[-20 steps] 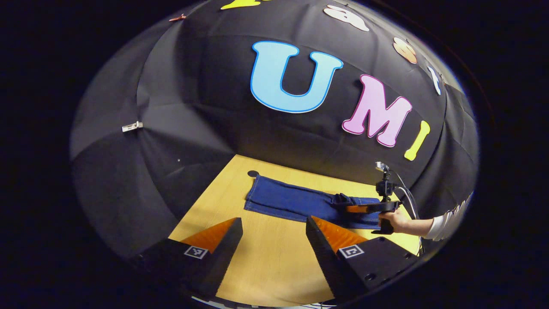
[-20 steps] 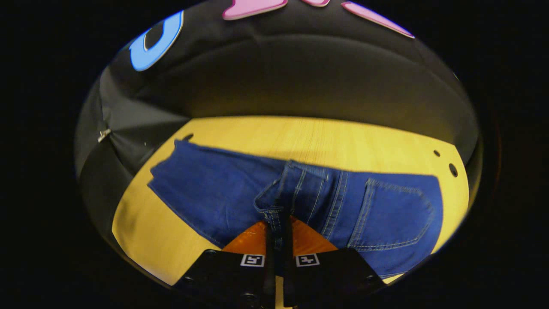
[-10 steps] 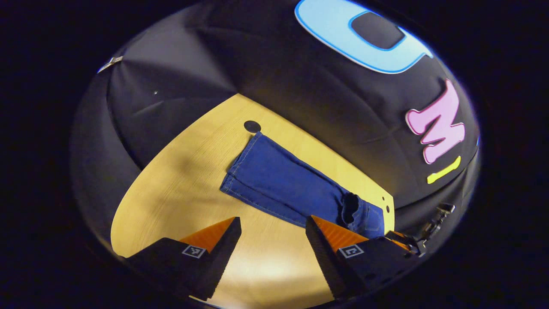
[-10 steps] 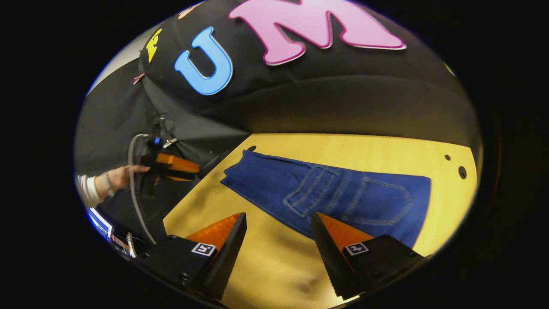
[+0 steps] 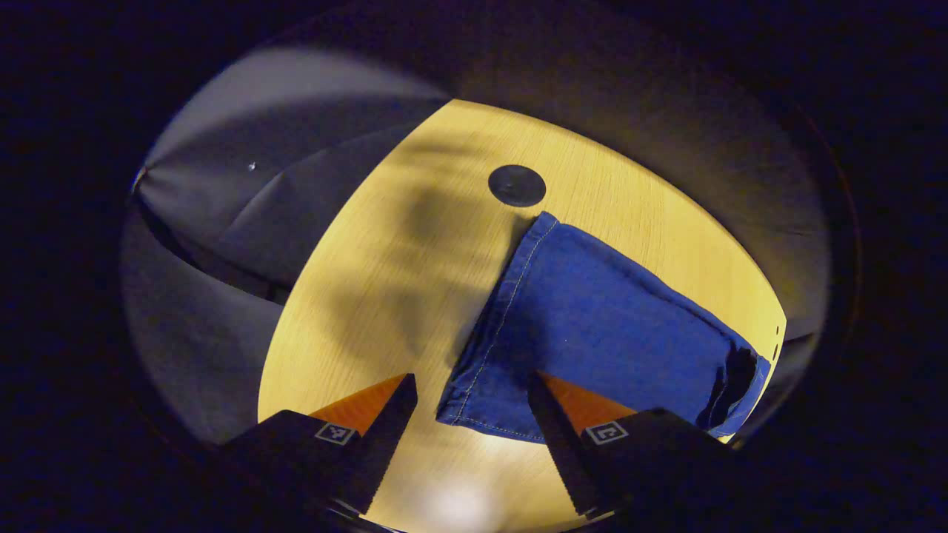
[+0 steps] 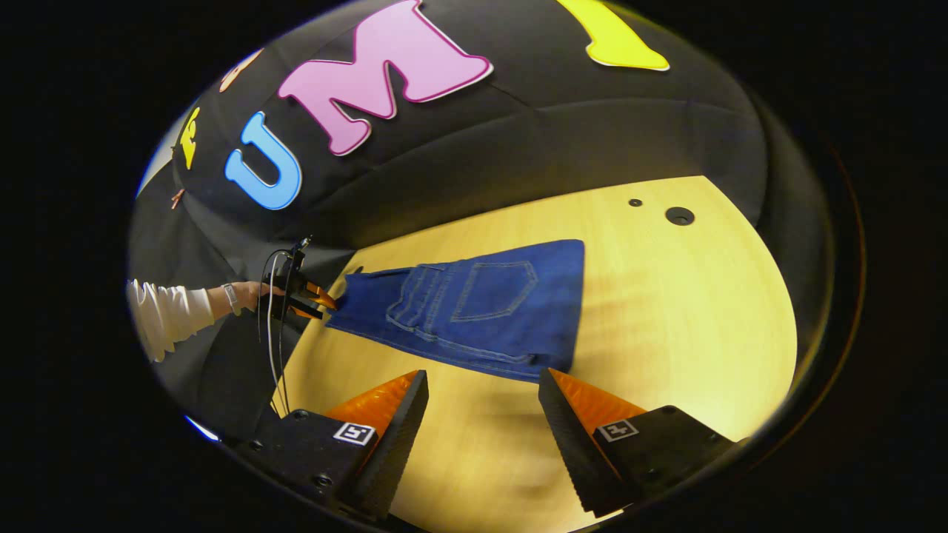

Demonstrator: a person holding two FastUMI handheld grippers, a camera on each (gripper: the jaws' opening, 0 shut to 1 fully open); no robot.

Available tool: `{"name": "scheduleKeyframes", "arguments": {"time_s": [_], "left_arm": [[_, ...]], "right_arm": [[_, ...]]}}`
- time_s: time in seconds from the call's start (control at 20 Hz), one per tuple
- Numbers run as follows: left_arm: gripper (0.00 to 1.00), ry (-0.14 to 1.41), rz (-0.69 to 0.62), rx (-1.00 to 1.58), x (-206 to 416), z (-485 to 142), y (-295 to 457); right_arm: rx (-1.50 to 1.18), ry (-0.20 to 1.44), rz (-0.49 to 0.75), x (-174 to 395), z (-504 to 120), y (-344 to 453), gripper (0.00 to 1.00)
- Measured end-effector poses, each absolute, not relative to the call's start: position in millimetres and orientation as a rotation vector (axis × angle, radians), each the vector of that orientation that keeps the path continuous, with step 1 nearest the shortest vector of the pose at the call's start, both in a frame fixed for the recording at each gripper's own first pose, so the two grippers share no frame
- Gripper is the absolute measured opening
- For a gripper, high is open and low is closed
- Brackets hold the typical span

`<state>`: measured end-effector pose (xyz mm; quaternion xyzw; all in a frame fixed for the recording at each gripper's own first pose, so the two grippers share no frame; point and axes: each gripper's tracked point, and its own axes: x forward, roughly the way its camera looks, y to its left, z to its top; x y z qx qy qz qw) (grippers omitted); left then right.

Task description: Grasp the waist and the cuffs of the jeans and fold them to make the two legs overlap; first hold the waist and fold one-third of the jeans toward the cuffs, then hold the cuffs and fold the remaining one-third in the same direction to finish folding.

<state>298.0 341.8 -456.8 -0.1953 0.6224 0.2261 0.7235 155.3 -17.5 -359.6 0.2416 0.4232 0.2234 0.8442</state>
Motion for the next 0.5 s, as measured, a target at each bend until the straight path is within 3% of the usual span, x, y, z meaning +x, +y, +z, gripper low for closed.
{"name": "scheduleKeyframes", "arguments": {"time_s": [0.2,0.5], "left_arm": [[0.99,1.439,0.465,-0.369,298.1,-469.6,333.1],[0.95,1.409,0.405,-0.328,304.1,-461.2,328.0]], "right_arm": [[0.542,0.922,0.482,157.8,-363.9,-14.6,0.92],[0.543,0.898,0.515,160.4,-349.4,-0.5,0.92]]}}
